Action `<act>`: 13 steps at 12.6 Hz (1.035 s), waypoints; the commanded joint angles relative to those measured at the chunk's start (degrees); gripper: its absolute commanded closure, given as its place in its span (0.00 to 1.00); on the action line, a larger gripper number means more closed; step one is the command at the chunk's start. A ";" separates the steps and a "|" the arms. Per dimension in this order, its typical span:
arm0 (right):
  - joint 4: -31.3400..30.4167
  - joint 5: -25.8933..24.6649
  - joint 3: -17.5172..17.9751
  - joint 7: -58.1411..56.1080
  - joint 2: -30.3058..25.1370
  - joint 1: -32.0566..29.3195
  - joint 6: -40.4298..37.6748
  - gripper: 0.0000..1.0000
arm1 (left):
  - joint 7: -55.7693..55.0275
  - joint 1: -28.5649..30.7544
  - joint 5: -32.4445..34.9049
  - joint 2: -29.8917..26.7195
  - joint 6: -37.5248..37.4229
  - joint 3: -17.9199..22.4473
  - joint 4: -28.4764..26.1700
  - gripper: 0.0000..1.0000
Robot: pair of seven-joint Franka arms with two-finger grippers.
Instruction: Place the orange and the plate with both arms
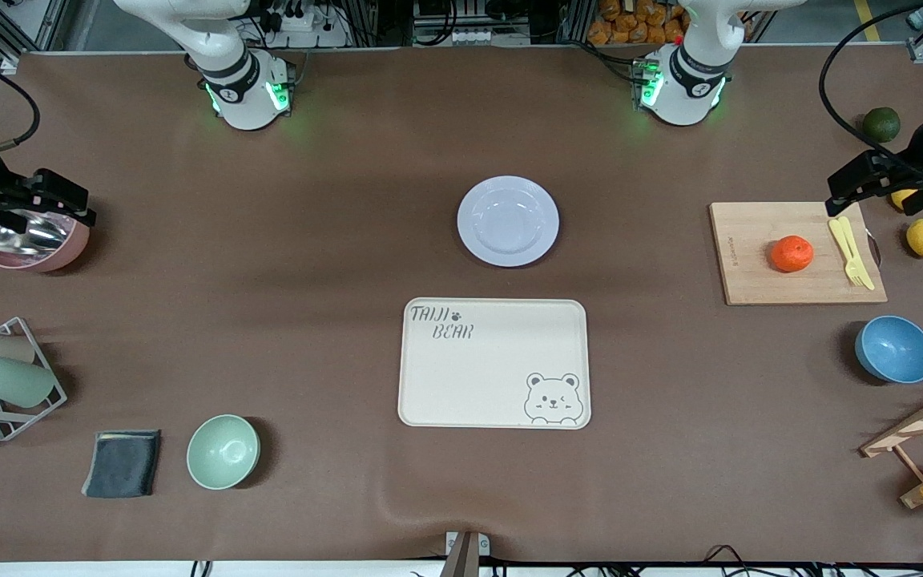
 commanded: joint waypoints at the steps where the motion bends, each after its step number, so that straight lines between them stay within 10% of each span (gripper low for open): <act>1: 0.18 -0.64 0.71 1.03 -0.43 -0.71 -0.82 0.00 | 0.96 3.29 1.33 1.04 0.85 -0.06 -4.54 0.00; 10: -0.61 -0.03 0.80 0.94 2.20 -0.18 -0.99 0.00 | 1.05 12.44 4.48 -4.05 23.69 -0.32 -38.19 0.00; 13: -0.61 7.68 0.54 1.21 4.74 -1.67 -2.13 0.00 | 1.14 16.30 6.26 -3.79 32.12 -0.58 -45.49 0.00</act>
